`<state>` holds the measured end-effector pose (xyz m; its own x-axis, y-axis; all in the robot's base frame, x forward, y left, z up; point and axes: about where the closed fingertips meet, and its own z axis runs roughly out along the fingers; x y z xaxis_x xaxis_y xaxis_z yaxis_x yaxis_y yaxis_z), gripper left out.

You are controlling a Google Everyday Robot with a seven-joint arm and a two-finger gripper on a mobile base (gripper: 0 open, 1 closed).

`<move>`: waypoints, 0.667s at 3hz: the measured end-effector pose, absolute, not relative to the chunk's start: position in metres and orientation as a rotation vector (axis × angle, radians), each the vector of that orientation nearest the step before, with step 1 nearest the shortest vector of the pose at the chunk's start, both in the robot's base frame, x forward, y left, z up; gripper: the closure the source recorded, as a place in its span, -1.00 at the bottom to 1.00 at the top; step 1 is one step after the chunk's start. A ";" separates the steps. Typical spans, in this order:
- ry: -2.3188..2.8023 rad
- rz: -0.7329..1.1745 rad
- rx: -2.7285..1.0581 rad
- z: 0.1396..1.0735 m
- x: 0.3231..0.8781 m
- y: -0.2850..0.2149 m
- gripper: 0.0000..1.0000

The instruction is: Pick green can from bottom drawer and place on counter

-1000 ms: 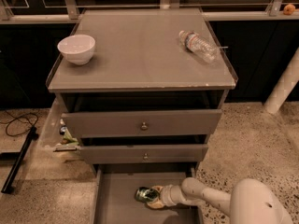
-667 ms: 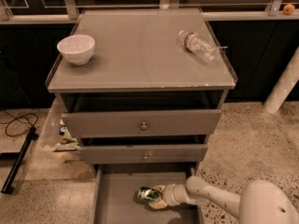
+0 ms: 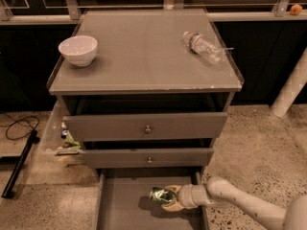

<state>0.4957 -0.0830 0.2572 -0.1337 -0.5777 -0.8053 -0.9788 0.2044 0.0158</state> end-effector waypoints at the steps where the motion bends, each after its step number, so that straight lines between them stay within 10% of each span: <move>1: 1.796 0.663 -1.468 0.312 0.490 -0.111 1.00; 2: 1.792 0.587 -1.510 0.377 0.489 -0.138 1.00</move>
Offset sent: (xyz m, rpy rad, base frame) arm -0.0002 -0.0974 0.2099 -0.1725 -0.1647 -0.0149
